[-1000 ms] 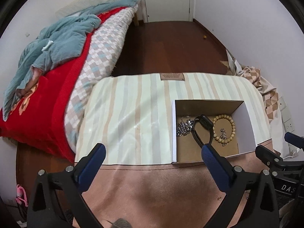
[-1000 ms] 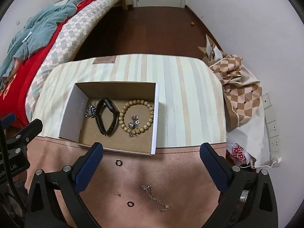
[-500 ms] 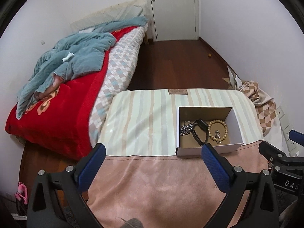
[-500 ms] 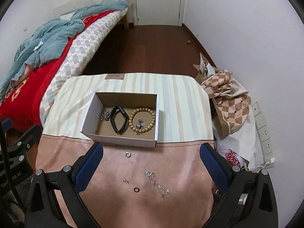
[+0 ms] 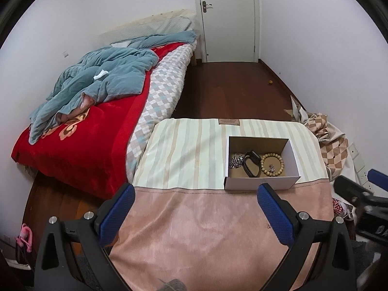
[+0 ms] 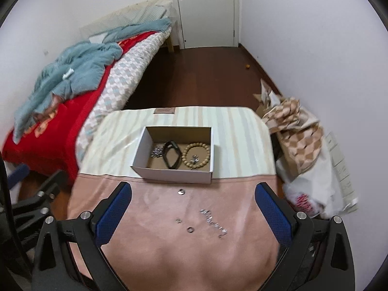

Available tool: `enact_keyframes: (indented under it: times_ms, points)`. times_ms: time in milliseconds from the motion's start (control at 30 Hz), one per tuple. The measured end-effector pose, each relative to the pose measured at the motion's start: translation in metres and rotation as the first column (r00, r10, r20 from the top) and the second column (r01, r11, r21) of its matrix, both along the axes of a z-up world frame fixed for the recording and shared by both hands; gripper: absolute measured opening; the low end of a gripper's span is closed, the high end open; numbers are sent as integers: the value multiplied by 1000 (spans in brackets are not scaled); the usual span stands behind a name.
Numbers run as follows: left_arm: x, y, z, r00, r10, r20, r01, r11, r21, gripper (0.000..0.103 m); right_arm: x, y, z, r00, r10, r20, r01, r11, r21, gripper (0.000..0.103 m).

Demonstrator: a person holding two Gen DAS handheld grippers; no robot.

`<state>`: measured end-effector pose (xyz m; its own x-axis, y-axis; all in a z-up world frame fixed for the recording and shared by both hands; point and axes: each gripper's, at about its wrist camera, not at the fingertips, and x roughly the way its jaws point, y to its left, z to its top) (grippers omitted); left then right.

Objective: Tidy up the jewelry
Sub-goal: 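Move both tools back over the remaining jewelry on the table, then grasp the rhinestone bracelet with the right tool while the left tool grasps the small ring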

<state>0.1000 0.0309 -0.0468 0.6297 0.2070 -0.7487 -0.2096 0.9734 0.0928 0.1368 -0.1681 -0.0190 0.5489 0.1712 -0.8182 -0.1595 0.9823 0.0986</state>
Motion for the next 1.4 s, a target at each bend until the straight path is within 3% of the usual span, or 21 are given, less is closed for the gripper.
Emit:
enact_keyframes:
  times_ms: [67,200,400,433,500,633,733,800,833,900,933,1033,1200,1400]
  points:
    - [-3,-2,-10,1000,9,-4,-9,1000,7,103,-4,-13,-10,1000,-15,-20,16,999,48,103]
    - [-2,-12,-46,999,14,-52,-14,1000,13,103,-5,-46,-49,993,-88,-80,92,994,54,103]
    - [6,-29,-119,983,3,-184,2,1000,26,103,-10,-79,-128,976,-143,-165,144,990,-7,101]
    - [6,-32,-126,980,1,-197,6,999,36,103,-11,-80,-140,975,-136,-177,137,990,-7,98]
    - [7,-36,-142,974,-7,-226,21,998,59,103,-11,-80,-160,974,-122,-192,121,993,-17,72]
    - [10,-35,-158,966,-16,-258,34,997,65,103,-8,-71,-199,972,-91,-216,88,996,-27,66]
    - [14,-30,-166,963,-12,-270,31,997,65,103,-5,-58,-211,980,-60,-191,51,997,-53,63]
    - [16,-28,-169,961,-13,-277,30,998,58,103,-3,-46,-216,986,-30,-164,12,994,-107,49]
    - [17,-27,-170,960,-15,-280,31,998,54,103,-5,-40,-218,990,-15,-141,-7,988,-153,48]
    - [18,-27,-172,958,-24,-284,37,999,40,103,-7,-36,-218,990,-4,-139,-16,990,-142,16]
    - [19,-28,-173,957,-28,-288,40,999,33,103,-8,-32,-219,990,8,-144,-31,987,-155,6]
    - [22,-34,-175,953,-59,-296,63,998,6,103,-9,-40,-219,987,-11,-162,-7,994,-112,6]
    - [27,-55,-180,941,-119,-316,109,993,-52,103,-14,-81,-214,975,-121,-187,119,993,-21,6]
    - [38,-82,-195,924,-194,-329,133,971,-200,101,-16,-111,-212,966,-178,-189,181,983,3,6]
